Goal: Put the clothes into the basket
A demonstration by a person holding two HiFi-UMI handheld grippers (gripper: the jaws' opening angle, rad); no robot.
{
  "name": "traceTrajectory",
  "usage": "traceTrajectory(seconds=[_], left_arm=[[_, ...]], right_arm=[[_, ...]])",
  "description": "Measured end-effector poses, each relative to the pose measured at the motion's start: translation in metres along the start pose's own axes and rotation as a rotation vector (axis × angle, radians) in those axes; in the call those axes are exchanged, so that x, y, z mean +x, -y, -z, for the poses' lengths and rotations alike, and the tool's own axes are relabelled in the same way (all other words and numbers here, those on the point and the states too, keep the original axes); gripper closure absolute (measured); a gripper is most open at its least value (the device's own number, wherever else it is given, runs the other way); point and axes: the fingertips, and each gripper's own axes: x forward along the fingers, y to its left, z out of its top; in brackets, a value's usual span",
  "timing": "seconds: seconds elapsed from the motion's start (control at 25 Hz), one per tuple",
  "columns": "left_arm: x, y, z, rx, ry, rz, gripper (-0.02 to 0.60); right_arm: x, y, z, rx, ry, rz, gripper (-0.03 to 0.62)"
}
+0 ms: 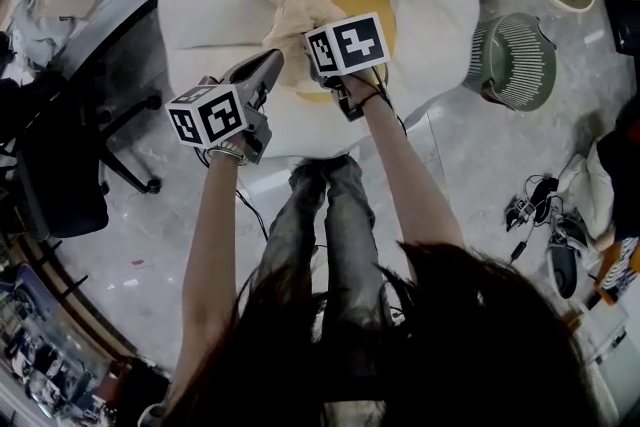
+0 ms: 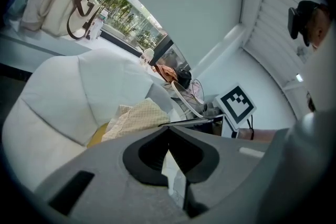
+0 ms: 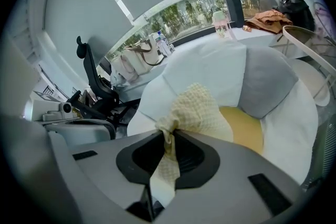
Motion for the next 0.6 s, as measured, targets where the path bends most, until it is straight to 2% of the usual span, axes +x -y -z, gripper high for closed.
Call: traceTrajectory(seconds=[0.2, 0.6], left_arm=[[-0.016, 0.016, -0.012, 0.005, -0.006, 0.004, 0.571], [-0.044, 0.061, -0.051, 0.020, 0.039, 0.031, 0.571]], right_arm=[[-0.027, -0.013, -0.011, 0.025, 0.021, 0.000, 0.545], [-0.089, -0.037, -0.043, 0.043, 0.081, 0.013, 0.545]])
